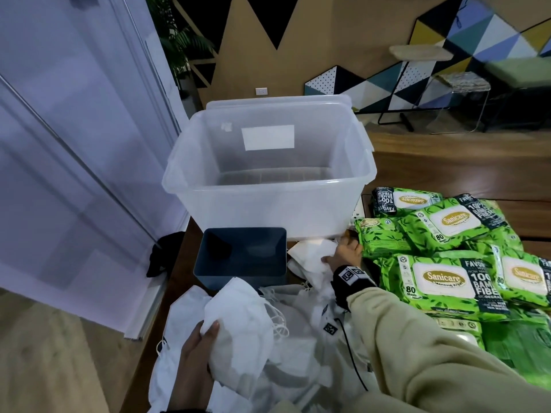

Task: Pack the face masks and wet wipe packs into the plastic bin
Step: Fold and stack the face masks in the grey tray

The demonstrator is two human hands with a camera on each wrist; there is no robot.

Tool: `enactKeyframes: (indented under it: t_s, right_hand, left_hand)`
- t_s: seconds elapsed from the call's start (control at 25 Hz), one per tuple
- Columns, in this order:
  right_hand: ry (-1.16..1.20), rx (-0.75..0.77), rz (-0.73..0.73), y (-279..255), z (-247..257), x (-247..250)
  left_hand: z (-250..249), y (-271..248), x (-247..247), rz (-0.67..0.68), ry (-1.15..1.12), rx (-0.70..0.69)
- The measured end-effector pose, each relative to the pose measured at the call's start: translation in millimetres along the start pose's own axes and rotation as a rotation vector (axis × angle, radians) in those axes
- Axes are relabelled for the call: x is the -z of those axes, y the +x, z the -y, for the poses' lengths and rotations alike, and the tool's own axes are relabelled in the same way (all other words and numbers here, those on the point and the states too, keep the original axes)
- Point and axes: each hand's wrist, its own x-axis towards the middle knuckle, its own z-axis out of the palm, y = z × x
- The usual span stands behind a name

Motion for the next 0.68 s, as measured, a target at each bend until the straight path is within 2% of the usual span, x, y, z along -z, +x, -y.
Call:
enactKeyframes:
  t_s: [0.12,0.24,0.28,0.4,0.48,0.6,0.68]
  right_hand:
    - [0.321,-0.086,0.064,11,-14,16]
    - [0.834,-0.194,0.187,-15,-20,38]
    - [0.934,-0.189,0.181,-28,-23,46]
    - [1.044,-0.050,0.061,-71,-31,79]
    - [1.118,0.077,0.040,-102,-36,101]
    - [1.121,0.252,0.169,-145,-31,123]
    - [0.979,0.333,0.258,-170,-11,121]
  left_hand:
    - [3,5,3,-0.015,0.002,0.004]
    - [0,0,-3,0.053,-0.010,-0.008]
    - [-1,0,-4,0.056,0.001,-0.011]
    - [-9,-4,-10,0.053,0.020,-0.053]
    - [-12,-7,-14,0.061,0.036,-0.087]
    - [-13,-12,-22,0.081,0.051,-0.125]
    - [-12,-18,-27,0.116,0.063,-0.142]
